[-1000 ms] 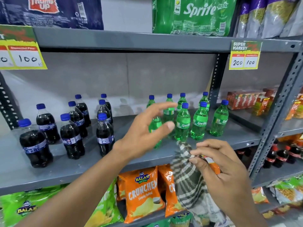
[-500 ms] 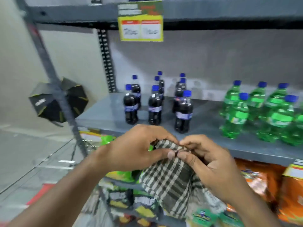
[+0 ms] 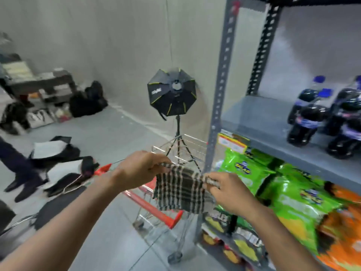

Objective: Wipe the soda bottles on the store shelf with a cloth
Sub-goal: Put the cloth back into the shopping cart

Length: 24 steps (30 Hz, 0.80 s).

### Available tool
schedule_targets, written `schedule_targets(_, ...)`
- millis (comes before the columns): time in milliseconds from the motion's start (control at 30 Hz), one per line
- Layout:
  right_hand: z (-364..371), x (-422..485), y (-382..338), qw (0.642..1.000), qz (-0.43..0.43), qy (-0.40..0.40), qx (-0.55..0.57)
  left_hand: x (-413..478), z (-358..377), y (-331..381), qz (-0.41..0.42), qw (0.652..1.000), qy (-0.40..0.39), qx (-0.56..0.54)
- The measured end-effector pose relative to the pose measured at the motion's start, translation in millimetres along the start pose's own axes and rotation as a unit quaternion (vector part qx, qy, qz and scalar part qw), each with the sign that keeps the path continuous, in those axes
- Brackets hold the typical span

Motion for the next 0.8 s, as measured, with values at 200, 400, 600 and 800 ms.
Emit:
schedule_targets(200, 99.2, 80.0, -39.5, 0.996, 0.085, 0.026, 0.009, -9.9, 27.6, -146.4, -0.089, 0.994, -0.021, -0.059)
schedule_targets(400, 152.9, 106.7, -54.8, 0.992, 0.08, 0.09, 0.031, -27.4, 67.5, -226.5, -0.111, 0.989, -0.019, -0.092)
schedule_targets(600, 282.2, 76.5, -42.7, 0.989, 0.046, -0.094, -0.104, -100.2, 140.0, -262.1, -0.088, 0.985, -0.137, -0.064)
schedule_targets(800, 307.2, 62.8, -42.6, 0.976, -0.002, -0.113, -0.186, -124.5, 170.6, -265.2, -0.004, 0.989, -0.139, 0.041)
Point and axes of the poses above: each hand's wrist, its own x-axis towards the middle knuckle, its own z-axis out of the palm, y = z × x, the point moved 10 cm from there along x, towards the middle knuckle, and after that the axes turned 5 degrees about z, right-handed, at the moved point
